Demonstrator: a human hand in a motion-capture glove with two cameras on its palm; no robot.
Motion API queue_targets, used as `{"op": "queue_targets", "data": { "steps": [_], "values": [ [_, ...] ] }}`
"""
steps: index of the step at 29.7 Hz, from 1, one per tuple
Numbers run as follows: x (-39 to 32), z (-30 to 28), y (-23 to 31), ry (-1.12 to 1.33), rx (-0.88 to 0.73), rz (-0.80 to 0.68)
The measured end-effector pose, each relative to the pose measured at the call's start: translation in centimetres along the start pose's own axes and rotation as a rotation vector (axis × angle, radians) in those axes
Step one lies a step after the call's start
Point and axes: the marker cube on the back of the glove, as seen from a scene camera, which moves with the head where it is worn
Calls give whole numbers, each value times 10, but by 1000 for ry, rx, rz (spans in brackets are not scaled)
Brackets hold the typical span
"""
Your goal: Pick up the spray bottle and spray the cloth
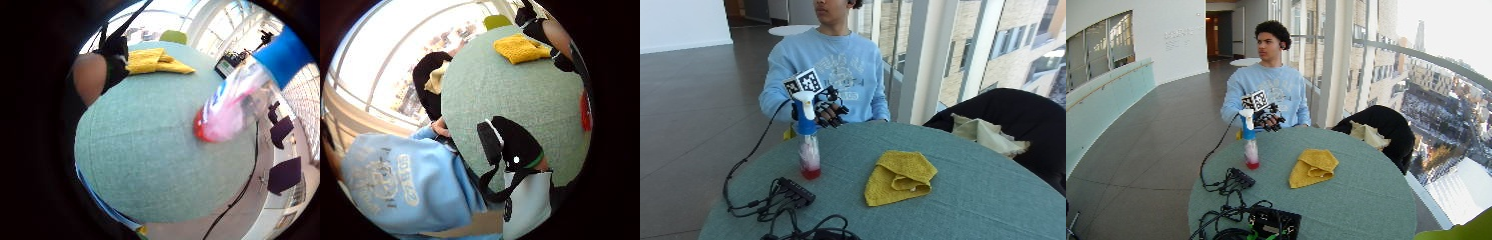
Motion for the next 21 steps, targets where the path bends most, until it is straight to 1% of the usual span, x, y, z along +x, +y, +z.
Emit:
{"op": "queue_targets", "data": {
  "steps": [4, 8, 12, 13, 15, 18, 21],
  "values": [
    [29, -8, 20, -118, 69, 111],
    [44, -15, 31, -252, 112, 186],
    [62, -22, 27, -500, 177, 380],
    [66, -23, 28, -568, 185, 401],
    [74, -23, 30, -666, 210, 395],
    [89, -21, 28, -721, 280, 389],
    [101, -19, 25, -776, 359, 437]
  ]
}}
